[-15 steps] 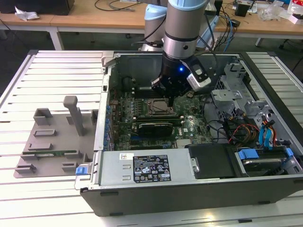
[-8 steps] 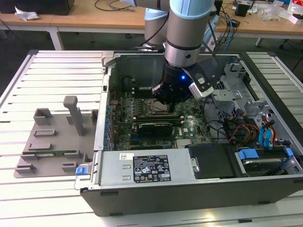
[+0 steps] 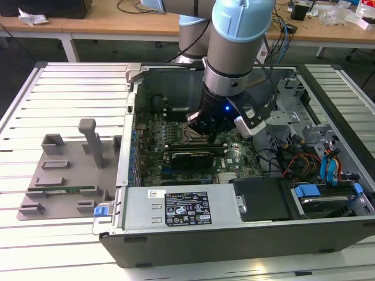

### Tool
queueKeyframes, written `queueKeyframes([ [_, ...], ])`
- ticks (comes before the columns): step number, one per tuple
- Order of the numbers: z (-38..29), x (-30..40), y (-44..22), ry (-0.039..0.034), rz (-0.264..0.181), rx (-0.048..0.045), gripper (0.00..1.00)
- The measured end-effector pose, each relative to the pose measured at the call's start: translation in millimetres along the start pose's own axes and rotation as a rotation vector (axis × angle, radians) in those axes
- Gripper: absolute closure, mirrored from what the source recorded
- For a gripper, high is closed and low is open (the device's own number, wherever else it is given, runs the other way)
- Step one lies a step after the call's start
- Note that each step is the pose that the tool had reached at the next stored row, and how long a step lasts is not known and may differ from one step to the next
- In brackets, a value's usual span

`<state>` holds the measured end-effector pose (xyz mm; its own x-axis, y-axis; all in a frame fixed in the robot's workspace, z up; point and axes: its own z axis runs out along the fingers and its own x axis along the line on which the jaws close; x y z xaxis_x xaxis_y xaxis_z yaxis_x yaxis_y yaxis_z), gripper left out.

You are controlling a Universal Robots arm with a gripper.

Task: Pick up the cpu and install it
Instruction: 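Install the second cpu locking lever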

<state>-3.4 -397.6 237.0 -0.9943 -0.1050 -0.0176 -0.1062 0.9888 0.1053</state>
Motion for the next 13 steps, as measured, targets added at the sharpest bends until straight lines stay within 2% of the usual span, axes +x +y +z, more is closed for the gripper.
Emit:
queueKeyframes([
  [2, 0.2, 5.1, -1.1, -0.0002, 0.0, -0.0018, 0.89],
  [6, 0.6, 10.9, -0.5, -0.0026, 0.0, -0.0243, 0.89],
  [8, 1.4, 12.2, 0.7, -0.0029, 0.0, -0.0266, 0.89],
  [10, 3.7, 12.7, 8.0, -0.0029, 0.0, -0.0266, 0.89],
  [13, 5.7, 14.9, 9.9, -0.0028, 0.0, -0.0265, 0.89],
])
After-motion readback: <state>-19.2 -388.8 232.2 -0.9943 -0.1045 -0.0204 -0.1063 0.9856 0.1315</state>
